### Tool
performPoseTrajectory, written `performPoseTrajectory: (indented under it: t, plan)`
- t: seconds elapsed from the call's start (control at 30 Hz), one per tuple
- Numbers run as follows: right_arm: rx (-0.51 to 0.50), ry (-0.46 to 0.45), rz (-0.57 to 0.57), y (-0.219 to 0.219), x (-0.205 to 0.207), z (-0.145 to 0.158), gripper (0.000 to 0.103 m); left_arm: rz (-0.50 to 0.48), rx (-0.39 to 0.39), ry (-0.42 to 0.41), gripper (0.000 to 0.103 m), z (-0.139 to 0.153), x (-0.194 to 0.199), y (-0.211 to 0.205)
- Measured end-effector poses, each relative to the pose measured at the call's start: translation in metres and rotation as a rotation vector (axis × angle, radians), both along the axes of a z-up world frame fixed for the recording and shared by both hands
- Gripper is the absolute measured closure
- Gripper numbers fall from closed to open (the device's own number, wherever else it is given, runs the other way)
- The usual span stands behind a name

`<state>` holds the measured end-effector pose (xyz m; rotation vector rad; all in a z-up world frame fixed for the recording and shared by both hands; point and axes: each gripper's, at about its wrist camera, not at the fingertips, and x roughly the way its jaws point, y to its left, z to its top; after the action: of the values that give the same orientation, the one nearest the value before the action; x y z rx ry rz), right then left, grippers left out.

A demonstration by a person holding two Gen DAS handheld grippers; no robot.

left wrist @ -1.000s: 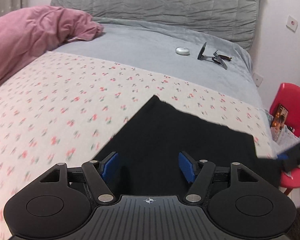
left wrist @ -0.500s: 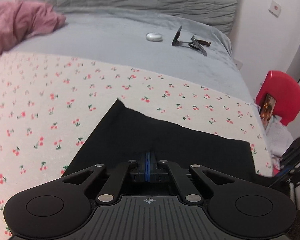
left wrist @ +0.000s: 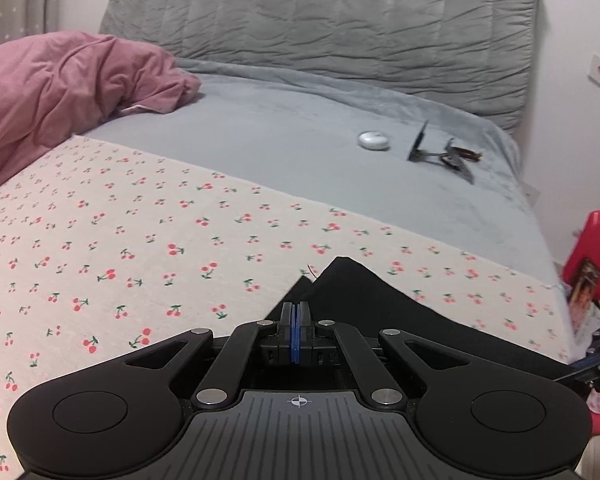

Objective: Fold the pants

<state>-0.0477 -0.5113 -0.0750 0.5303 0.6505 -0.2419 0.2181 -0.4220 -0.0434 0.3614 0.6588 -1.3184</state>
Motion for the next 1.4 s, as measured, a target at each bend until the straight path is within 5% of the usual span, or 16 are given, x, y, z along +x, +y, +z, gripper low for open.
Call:
performPoseTrajectory:
  t: [0.43, 0.5, 0.57, 0.67, 0.73, 0.93, 1.4]
  plan:
    - [-0.088, 0.079, -0.046, 0.001, 0.026, -0.007, 0.101, 0.069, 0.049, -0.053, 0.103, -0.027, -0.004, -0.015]
    - [-0.11, 0.09, -0.053, 0.004, 0.027, -0.006, 0.097, 0.094, 0.042, -0.053, 0.095, -0.024, -0.003, -0.014]
    - [-0.143, 0.098, -0.068, 0.007, 0.027, -0.001, 0.072, 0.122, 0.024, -0.052, 0.094, -0.017, -0.003, -0.009]
    - [-0.178, 0.083, -0.087, 0.009, 0.021, 0.011, 0.052, 0.133, -0.001, -0.049, 0.079, -0.001, -0.007, 0.004]
    - [-0.187, 0.07, -0.076, 0.011, 0.018, 0.02, 0.043, 0.159, -0.008, -0.076, 0.063, 0.01, -0.012, 0.019]
    - [-0.204, 0.033, -0.017, 0.036, 0.021, 0.041, 0.027, 0.245, -0.024, -0.062, 0.043, 0.038, -0.02, 0.088]
    - [-0.217, -0.026, 0.217, 0.139, 0.063, 0.068, 0.011, 0.594, 0.029, -0.065, 0.015, 0.064, -0.049, 0.306]
